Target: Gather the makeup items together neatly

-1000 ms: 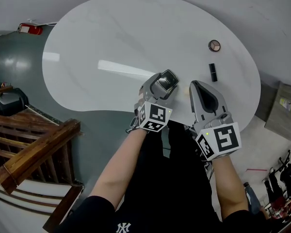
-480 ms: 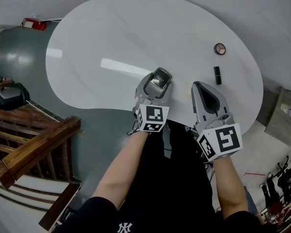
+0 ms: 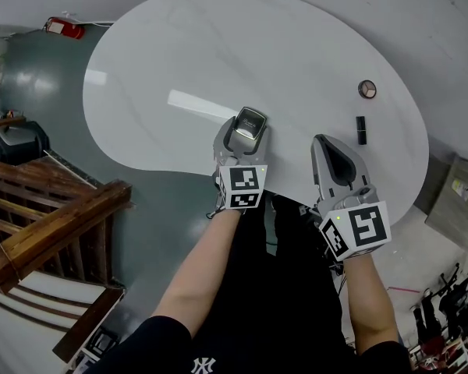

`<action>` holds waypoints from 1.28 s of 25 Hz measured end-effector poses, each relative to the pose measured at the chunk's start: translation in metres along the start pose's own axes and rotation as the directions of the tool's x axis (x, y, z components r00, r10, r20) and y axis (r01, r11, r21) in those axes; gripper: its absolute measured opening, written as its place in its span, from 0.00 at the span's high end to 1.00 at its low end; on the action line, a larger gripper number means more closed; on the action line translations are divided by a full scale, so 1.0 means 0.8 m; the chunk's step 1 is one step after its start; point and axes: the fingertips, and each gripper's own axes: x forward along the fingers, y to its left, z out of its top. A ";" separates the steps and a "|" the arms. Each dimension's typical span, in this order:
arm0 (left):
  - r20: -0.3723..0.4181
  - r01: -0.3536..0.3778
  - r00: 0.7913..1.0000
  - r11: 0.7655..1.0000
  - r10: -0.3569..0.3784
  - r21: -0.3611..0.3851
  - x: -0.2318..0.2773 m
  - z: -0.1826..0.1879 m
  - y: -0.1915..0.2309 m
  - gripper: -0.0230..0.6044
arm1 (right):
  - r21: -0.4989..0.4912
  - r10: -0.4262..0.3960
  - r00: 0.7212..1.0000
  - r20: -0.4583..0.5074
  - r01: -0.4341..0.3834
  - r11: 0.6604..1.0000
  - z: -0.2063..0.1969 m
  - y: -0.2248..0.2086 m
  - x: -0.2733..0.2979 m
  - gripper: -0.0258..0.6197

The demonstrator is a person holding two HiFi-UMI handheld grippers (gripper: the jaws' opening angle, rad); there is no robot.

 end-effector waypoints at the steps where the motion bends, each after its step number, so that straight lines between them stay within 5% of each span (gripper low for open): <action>1: -0.001 -0.010 1.000 1.000 0.010 -0.012 0.000 -0.001 0.005 0.47 | 0.000 0.000 1.000 -0.001 0.000 1.000 0.000 0.001 0.002 0.94; 9: -0.003 -0.059 0.998 0.991 0.059 -0.117 0.011 -0.001 0.022 0.47 | 0.002 -0.005 1.000 -0.017 0.005 1.000 -0.005 0.005 0.011 0.94; 32: -0.017 -0.049 0.999 0.977 0.047 -0.206 -0.001 0.010 0.015 0.47 | 0.020 -0.012 1.000 -0.019 0.012 1.000 -0.003 0.001 0.008 0.94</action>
